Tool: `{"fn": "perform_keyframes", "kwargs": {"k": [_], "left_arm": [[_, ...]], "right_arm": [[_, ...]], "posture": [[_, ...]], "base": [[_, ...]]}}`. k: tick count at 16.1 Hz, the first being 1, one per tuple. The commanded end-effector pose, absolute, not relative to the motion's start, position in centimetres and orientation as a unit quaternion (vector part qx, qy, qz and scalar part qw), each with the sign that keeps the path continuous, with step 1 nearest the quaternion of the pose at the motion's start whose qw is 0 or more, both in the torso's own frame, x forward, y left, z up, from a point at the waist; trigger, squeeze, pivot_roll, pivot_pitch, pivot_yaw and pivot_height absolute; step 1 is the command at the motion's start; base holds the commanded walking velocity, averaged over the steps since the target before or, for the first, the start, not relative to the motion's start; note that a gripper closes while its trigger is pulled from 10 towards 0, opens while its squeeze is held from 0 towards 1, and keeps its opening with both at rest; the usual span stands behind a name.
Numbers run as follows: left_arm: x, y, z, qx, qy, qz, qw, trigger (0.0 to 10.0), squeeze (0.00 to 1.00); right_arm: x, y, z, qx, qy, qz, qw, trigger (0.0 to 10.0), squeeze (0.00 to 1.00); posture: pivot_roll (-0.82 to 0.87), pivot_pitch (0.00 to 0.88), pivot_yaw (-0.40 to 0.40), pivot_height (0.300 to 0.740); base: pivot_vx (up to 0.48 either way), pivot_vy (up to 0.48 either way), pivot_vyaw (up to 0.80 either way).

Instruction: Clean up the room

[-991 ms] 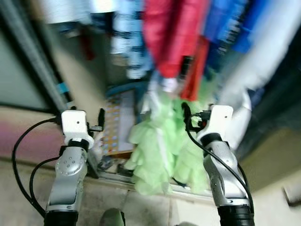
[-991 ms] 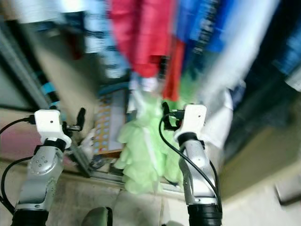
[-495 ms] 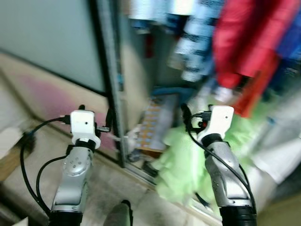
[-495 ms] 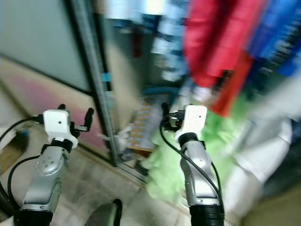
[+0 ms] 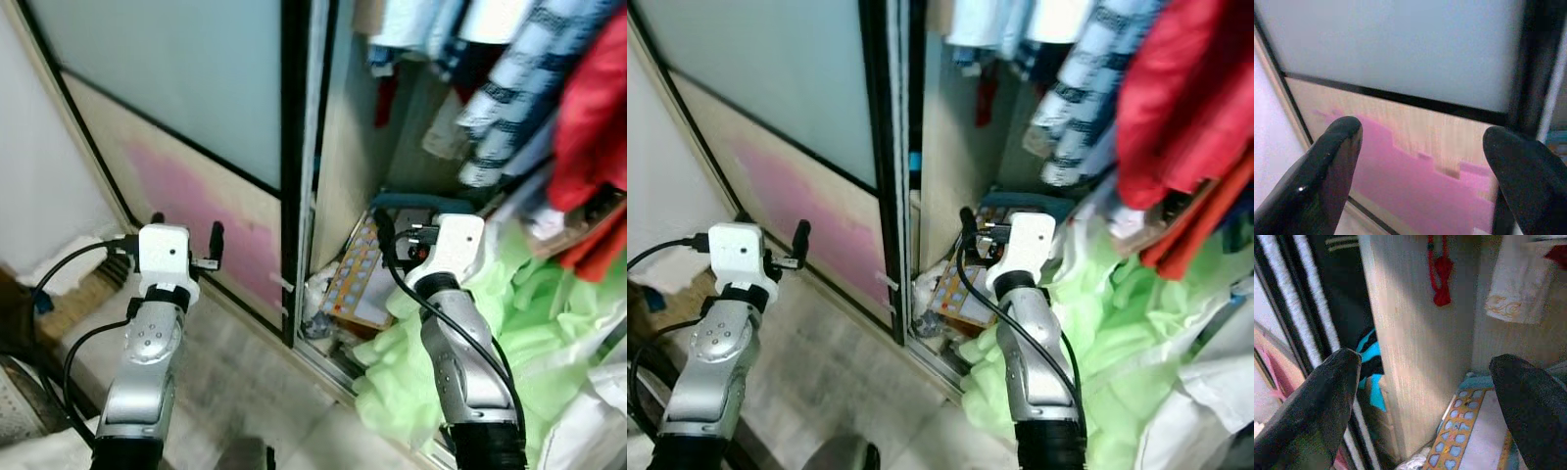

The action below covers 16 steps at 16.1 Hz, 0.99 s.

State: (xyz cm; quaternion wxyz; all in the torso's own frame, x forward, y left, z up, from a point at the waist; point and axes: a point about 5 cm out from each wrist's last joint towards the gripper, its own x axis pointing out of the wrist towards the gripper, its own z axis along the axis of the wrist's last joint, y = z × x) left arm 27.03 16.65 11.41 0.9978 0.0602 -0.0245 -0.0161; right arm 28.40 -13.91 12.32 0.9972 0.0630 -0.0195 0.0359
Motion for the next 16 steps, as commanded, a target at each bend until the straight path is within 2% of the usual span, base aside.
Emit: {"fn": "perform_keyframes", "kwargs": {"k": [1, 8, 16], "left_arm": [[27.07, 16.18, 11.60, 0.060, -0.027, -0.032, 0.997, 10.0, 0.00], [27.22, 16.15, 11.79, 0.062, -0.033, -0.012, 0.997, 10.0, 0.00], [27.37, 16.09, 11.91, 0.049, -0.030, -0.023, 0.998, 10.0, 0.00]], "right_arm": [[28.35, -14.30, 12.37, 0.066, -0.021, 0.027, 0.997, 10.0, 0.00], [28.54, -14.08, 12.56, 0.067, -0.024, 0.032, 0.997, 10.0, 0.00], [28.72, -13.60, 13.14, 0.052, -0.034, 0.053, 0.997, 10.0, 0.00]], "posture": [[0.02, 0.000, -0.013, 0.740], [0.02, 0.000, -0.023, 0.740], [0.01, 0.000, -0.037, 0.740]], "base": [[0.000, 0.000, 0.80], [0.000, 0.000, 0.78], [0.000, 0.000, 0.00]]}}
